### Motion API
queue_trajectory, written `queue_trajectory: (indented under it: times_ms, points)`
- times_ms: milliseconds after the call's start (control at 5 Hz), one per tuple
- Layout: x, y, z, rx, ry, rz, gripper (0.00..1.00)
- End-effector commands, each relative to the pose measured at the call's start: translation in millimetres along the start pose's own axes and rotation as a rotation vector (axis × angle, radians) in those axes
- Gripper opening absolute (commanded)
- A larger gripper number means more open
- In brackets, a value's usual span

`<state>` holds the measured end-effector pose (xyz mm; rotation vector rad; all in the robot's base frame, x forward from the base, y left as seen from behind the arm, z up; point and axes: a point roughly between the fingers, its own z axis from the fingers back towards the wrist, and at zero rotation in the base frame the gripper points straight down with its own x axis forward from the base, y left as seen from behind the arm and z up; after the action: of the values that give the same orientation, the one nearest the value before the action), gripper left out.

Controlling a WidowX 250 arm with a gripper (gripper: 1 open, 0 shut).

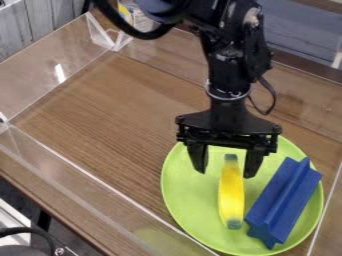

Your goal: Remove the banana from inside the green plate and put it on the table

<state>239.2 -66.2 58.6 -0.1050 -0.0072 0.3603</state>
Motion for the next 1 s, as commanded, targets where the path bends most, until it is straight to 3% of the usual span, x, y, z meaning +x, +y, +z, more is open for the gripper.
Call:
queue_trajectory:
  times_ms: [0,400,600,800]
  points:
    - [3.5,-4,0.8,-0.01,-0.027,-0.011,1.0]
    - [6.1,-6,-16.3,0.011,-0.025,-0.01,1.0]
    - [7.2,-6,-21.8,0.018,-0.023,-0.004,0.0]
    - [10.4,-1,-12.9,0.026,-0.02,-0.044,0.0]
